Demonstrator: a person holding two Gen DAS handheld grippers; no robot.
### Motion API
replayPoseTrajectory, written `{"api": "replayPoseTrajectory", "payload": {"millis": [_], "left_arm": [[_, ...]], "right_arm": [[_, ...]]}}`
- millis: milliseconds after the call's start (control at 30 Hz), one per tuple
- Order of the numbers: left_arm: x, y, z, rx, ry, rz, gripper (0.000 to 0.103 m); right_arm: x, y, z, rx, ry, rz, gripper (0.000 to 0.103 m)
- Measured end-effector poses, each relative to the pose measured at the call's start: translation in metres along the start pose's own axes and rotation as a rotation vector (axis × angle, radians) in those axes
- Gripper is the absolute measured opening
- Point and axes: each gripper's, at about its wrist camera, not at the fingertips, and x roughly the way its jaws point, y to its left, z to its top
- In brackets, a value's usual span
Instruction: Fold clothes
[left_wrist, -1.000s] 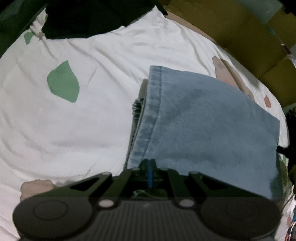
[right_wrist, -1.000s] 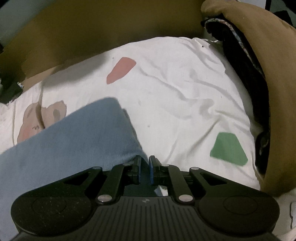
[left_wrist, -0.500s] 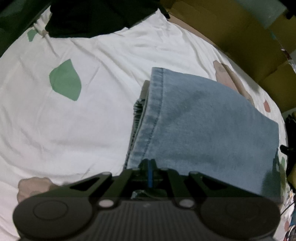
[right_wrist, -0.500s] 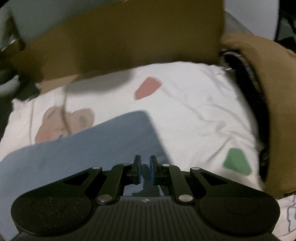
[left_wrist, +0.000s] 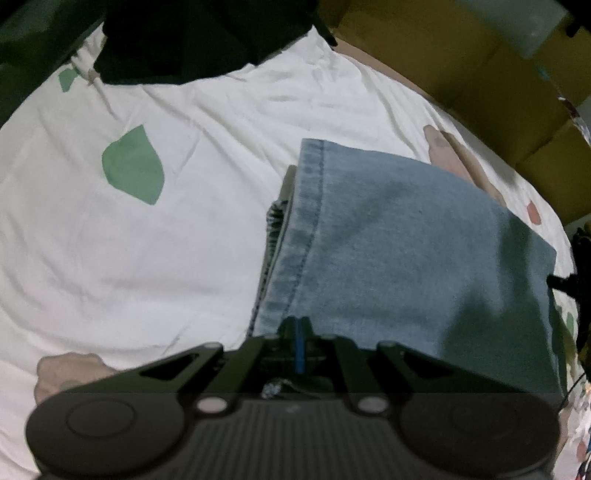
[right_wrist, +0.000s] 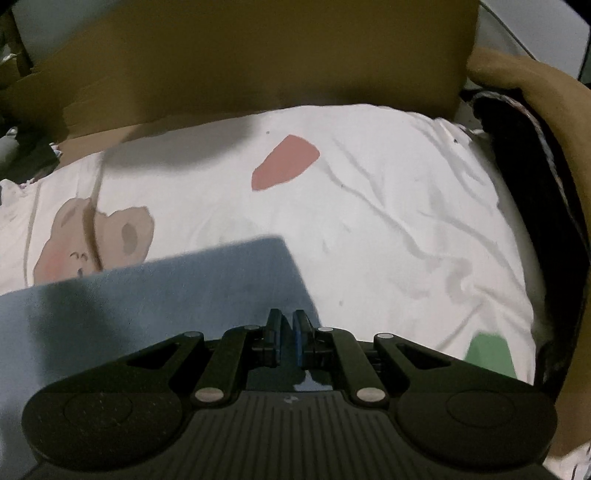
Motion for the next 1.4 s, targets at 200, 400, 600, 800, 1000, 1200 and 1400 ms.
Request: {"api": "replayPoseTrajectory", "payload": {"millis": [200,400,600,800,1000,1200,1400], "left_arm": [[-0.003,-0.01,0.001,0.041,-0.011,0.04,0.003],[-0.014,-0.027,0.01,0.161,-0.039,0.071,0.014],[-0.018,-0.051,0.027,0.192,-0.087,0.05,0.03],[0.001,-0.081,0.044,0.242,-0.133,-0.013,0.027],[0.028,-0.099,0.05,0.265,-0.143,-0.019,0.025],[0.05,-0.101,0.045,0.337,-0.125,0.025,0.025],[0.044,-0.111,0.057,0.311,-0.077,0.068,0.023]], "right_arm": [[0.011,0.007,0.026,-0.09,-0.005,-0.013,0.013],[-0.008,0.008,0.037,-0.13,-0.036,0.01,0.013],[-0.018,0.027,0.02,-0.185,-0.01,0.063,0.04],[-0.005,0.044,0.009,-0.26,0.019,0.069,0.041],[0.003,0.042,0.011,-0.282,0.041,0.067,0.045],[0.016,0.031,0.019,-0.277,0.103,0.125,0.047],[0.014,0.037,0.021,-0.429,0.147,0.151,0.051]]}}
